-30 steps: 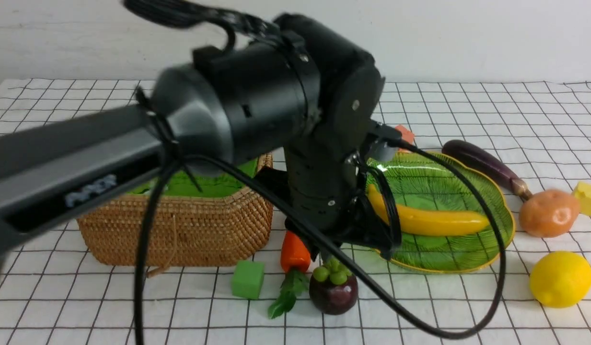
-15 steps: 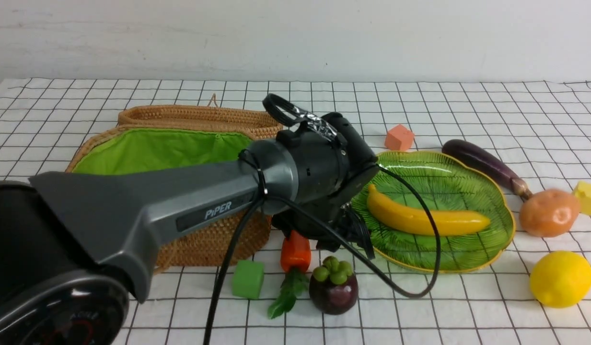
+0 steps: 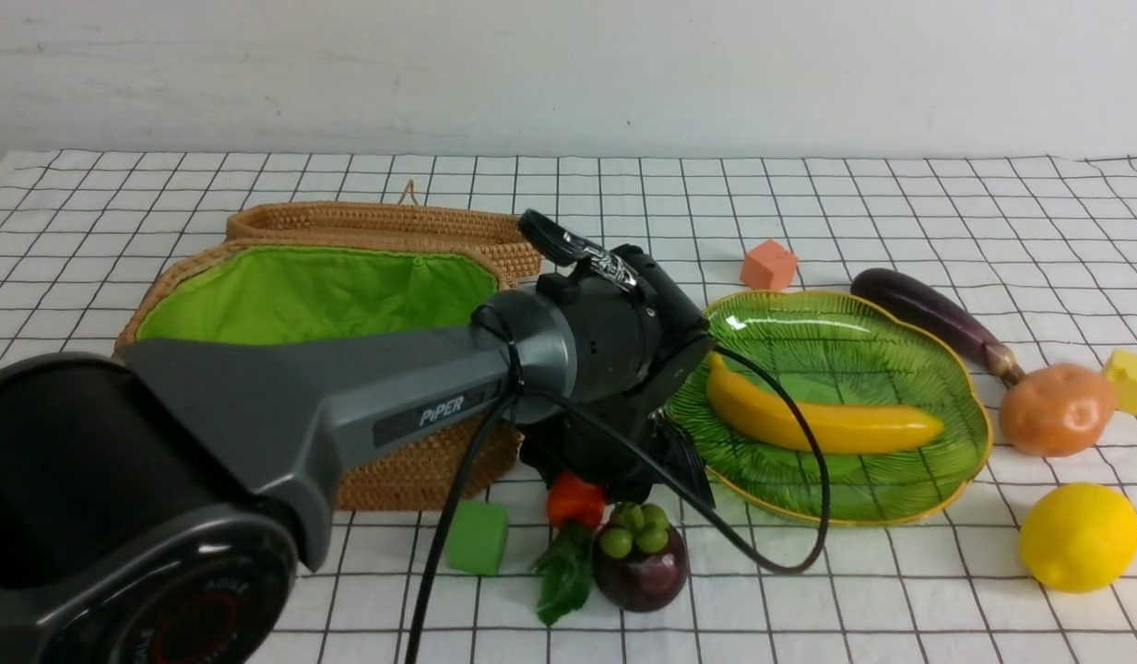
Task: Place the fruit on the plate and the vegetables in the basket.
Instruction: Use the left arm to grab a carrot and put it into the left basket
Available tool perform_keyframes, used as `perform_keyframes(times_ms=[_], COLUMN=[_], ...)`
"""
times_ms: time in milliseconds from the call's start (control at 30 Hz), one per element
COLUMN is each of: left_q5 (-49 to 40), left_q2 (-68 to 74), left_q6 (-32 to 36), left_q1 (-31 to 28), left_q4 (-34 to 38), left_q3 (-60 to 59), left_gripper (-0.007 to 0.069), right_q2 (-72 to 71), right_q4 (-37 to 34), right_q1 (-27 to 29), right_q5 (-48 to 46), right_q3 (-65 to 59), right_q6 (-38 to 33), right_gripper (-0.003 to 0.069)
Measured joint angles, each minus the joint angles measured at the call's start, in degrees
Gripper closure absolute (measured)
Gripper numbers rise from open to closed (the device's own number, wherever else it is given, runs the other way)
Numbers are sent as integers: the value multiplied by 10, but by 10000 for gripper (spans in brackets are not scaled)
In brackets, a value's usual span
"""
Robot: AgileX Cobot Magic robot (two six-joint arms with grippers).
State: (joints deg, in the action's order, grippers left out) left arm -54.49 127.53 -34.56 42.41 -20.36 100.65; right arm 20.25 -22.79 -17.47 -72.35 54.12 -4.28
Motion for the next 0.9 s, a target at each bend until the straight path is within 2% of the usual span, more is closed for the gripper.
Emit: perform_keyframes(times_ms=[67,233,367,500,633,667,700,800,867,900], left_q5=[-1,-56,-110,-153,-157,-158,-161,-165,-166,-168], left_q2=[0,7,3,-36,-105,-114,-152,-225,-266,-310], left_q6=[0,2,35,122,233,239,289,356,393,439], left_q1=[0,4,21,78,121,122,123,101,77,38], left_q4=[-1,1,3,20,44,49,63,69,68,65], left_q3=[3,52,118,206,217,216,203,154,118,74], left_gripper=[262,263,263,263,263,263,263,263,263,263], right_q2=[0,0,0,0,0,0,0,0,0,0], right_q4=[0,1,1,3,5,5,5,3,1,-2], right_q1=[0,0,0,0,0,0,0,0,0,0], right_q5=[0,0,0,0,11,12,27,51,62,77], right_q3=[0,0,0,0,0,0,0,0,0,0], right_q6=[0,0,0,0,0,0,-6,-22,-33,-43], right_gripper=[505,505,505,505,503,503,501,499,497,497])
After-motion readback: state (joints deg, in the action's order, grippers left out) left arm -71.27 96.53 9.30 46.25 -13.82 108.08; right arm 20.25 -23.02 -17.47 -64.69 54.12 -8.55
